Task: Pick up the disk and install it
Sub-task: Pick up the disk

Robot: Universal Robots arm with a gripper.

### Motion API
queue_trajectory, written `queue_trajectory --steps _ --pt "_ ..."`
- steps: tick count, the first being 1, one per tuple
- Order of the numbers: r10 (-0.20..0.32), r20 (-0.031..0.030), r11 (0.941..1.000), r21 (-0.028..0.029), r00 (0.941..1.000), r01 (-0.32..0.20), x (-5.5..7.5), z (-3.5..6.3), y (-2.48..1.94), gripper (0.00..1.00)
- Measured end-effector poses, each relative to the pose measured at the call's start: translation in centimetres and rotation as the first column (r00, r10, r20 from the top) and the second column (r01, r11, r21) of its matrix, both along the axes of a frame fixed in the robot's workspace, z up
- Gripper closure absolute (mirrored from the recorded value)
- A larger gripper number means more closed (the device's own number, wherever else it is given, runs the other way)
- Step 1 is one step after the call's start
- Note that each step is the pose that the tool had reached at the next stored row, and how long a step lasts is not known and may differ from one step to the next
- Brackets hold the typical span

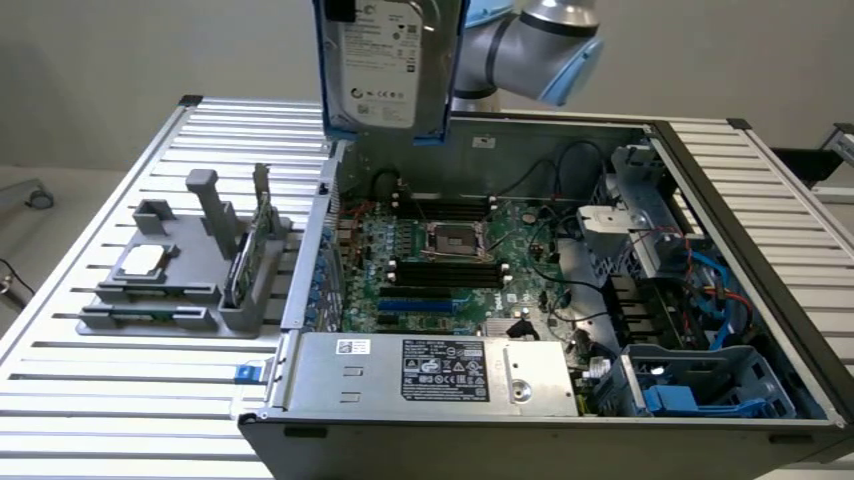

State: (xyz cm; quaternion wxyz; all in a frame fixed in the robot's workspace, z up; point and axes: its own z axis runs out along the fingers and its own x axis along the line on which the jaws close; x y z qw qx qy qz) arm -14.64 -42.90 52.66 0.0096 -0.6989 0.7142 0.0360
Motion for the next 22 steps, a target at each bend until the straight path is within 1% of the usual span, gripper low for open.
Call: queue_trajectory --steps 3,5,8,10,17,22 --pt "0.000 0.0001 1.0000 0.0001 1.0000 0.000 0.9 0.00 -0.84 0.67" --pt "0.000 0.0000 1.0000 0.0001 1.0000 0.000 1.6 0.00 -1.32 0.67" --pt "0.000 0.0001 1.0000 0.0002 1.0000 0.000 2.8 0.00 -1.93 0.67" --pt "0.000 0.0000 1.0000 0.0012 1.0000 0.000 3.7 0.00 -2.24 0.67" --pt "0.000 0.0001 0.9999 0.0110 1.0000 0.000 6.9 0.00 -3.12 0.67" --pt "0.000 0.0001 0.9998 0.0199 1.0000 0.000 9.1 0.00 -3.76 0.67"
